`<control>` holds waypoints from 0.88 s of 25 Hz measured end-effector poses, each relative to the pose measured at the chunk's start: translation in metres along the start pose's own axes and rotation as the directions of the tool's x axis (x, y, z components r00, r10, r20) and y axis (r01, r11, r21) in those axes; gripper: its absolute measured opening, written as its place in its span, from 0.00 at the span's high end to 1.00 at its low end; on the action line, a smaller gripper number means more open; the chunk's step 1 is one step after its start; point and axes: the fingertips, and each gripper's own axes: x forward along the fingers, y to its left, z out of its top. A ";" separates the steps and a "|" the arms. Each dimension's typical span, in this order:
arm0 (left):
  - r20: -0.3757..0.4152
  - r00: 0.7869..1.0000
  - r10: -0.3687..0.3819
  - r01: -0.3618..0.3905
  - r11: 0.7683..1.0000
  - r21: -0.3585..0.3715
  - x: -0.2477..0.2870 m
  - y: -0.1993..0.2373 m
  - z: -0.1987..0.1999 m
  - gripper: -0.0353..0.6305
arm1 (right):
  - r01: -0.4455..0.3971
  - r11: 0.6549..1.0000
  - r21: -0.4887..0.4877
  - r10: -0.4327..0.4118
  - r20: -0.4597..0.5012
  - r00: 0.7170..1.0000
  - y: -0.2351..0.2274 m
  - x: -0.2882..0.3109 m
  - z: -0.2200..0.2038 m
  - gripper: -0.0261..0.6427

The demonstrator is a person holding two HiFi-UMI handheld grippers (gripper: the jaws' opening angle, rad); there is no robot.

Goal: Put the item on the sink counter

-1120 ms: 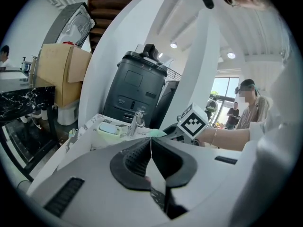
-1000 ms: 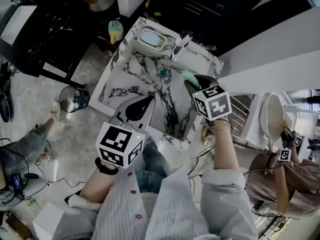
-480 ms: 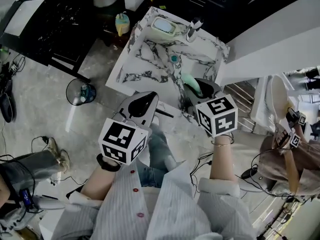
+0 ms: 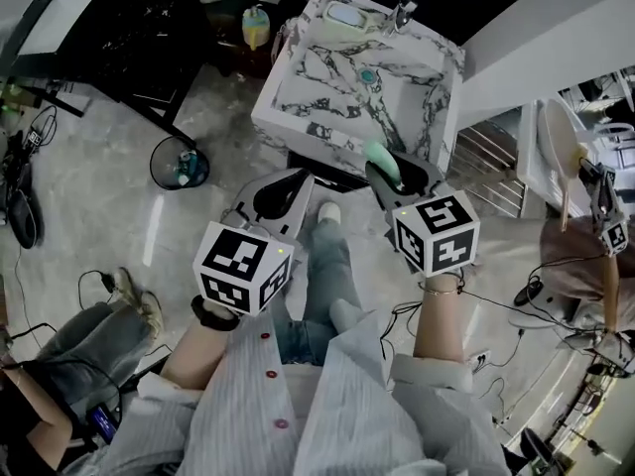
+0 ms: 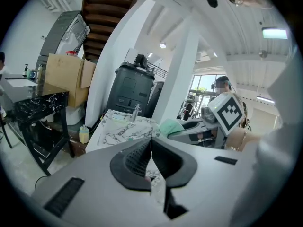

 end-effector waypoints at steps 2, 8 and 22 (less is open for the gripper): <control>-0.003 1.000 -0.006 0.006 1.000 -0.001 -0.018 -0.002 -0.007 0.92 | 0.003 1.000 0.016 -0.003 0.006 1.000 0.022 -0.007 -0.006 0.76; -0.023 0.999 -0.030 0.030 1.000 0.004 -0.061 -0.007 -0.032 0.92 | 0.004 0.998 0.063 -0.005 0.007 1.000 0.079 -0.021 -0.027 0.76; -0.085 0.996 -0.028 0.024 0.999 -0.041 -0.062 -0.004 -0.080 0.92 | 0.004 0.989 0.149 0.007 -0.075 0.997 0.108 -0.006 -0.088 0.76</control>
